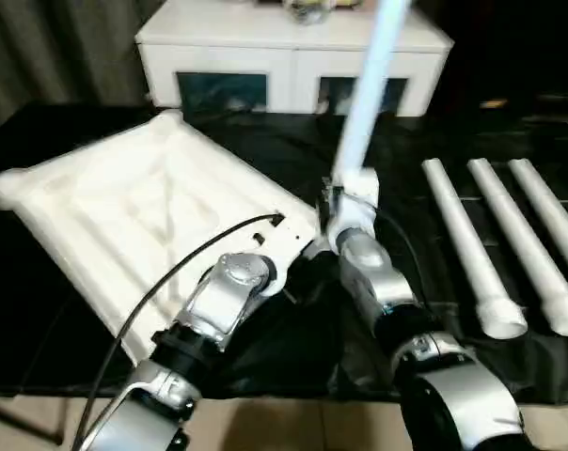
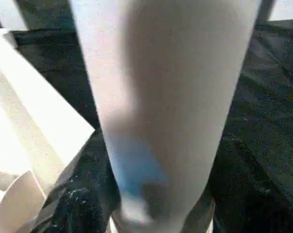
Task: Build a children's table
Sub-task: Rotate leg to tighten
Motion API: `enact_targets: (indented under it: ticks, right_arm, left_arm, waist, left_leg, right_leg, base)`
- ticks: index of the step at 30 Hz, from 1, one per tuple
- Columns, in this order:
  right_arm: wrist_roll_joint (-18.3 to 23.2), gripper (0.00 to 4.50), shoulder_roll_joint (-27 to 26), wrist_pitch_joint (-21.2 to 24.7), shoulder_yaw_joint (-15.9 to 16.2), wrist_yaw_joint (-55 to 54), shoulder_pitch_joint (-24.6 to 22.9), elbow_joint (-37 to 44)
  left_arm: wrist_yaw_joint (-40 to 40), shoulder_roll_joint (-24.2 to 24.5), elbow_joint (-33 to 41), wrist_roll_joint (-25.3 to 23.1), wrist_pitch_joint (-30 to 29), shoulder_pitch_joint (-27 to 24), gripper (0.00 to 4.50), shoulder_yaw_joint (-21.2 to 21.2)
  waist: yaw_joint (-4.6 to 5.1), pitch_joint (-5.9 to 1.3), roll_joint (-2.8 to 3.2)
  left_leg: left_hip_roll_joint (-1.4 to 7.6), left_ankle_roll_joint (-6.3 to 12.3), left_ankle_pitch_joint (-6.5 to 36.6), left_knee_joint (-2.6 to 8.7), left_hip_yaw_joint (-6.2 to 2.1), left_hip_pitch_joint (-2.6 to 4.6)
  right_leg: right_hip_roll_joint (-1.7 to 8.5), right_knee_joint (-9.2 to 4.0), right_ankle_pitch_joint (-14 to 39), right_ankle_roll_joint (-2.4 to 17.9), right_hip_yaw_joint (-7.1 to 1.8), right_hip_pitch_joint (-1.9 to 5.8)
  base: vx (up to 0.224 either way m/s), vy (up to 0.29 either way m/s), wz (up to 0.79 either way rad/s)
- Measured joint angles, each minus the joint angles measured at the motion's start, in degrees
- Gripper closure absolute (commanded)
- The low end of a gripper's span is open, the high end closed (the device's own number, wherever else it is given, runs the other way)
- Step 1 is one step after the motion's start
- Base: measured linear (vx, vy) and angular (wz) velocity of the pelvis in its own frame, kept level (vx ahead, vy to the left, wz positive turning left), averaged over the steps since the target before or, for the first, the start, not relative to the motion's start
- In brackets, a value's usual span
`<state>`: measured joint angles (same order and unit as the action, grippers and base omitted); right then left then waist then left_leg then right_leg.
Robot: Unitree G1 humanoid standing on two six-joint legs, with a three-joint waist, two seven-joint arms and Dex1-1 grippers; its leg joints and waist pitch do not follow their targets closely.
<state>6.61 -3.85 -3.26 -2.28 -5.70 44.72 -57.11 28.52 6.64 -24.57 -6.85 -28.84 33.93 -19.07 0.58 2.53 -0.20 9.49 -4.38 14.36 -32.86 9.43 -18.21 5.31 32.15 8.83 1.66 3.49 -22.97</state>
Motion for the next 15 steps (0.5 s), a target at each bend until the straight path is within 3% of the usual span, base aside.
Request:
enact_targets:
  ticks: [3,8,10,12,15]
  right_arm:
    - [0.0,1.35,0.6,0.3,-0.2,2.6,-0.3,0.2]
    - [0.0,0.88,1.3,0.7,0.6,7.7,-3.0,2.5]
    - [0.6,0.73,2.4,1.5,2.1,12.4,-5.8,7.1]
    - [3.0,0.60,6.1,5.5,5.6,23.3,-12.5,17.8]
    - [4.8,0.39,11.4,9.2,9.5,34.4,-16.8,25.8]
  left_arm:
    - [1.6,1.4,1.2,-0.1,2.4,-0.7,4.50,-0.7]
    - [4.1,3.7,3.1,-0.1,5.0,-1.5,4.50,-1.3]
    - [6.0,5.4,4.4,0.0,6.1,-2.6,4.50,-1.5]
    - [10.7,9.8,6.5,0.9,10.4,-4.8,4.50,-1.8]
    - [16.0,13.5,7.2,2.3,14.7,-6.7,4.50,-1.1]
  waist:
    - [-0.20,0.04,0.16]
    - [-0.59,0.09,0.30]
    - [-0.66,0.11,0.33]
    - [-0.88,0.19,0.45]
    - [-0.94,0.29,0.61]
  left_leg:
    - [0.54,-0.10,-0.1,0.00,0.28,-0.35]
    - [0.61,0.16,-0.7,-0.24,0.48,-0.92]
    - [0.67,0.18,-0.7,-0.24,0.46,-0.90]
    - [0.77,0.20,-0.7,-0.22,0.45,-0.91]
    - [0.79,0.21,-0.7,-0.32,0.46,-0.90]
  right_leg:
    - [-0.15,0.09,0.2,-0.3,0.29,-0.29]
    - [-0.14,0.87,0.6,-0.1,0.19,-1.11]
    - [-0.18,0.90,0.7,-0.1,0.23,-1.11]
    - [-0.24,0.91,0.7,-0.2,0.27,-1.12]
    - [-0.24,1.00,0.7,-0.2,0.25,-1.11]
  base:
    - [0.055,-0.030,0.02]
    - [0.000,0.000,0.00]
    - [0.000,0.000,0.00]
    - [0.000,0.000,0.00]
    - [0.000,0.000,0.00]
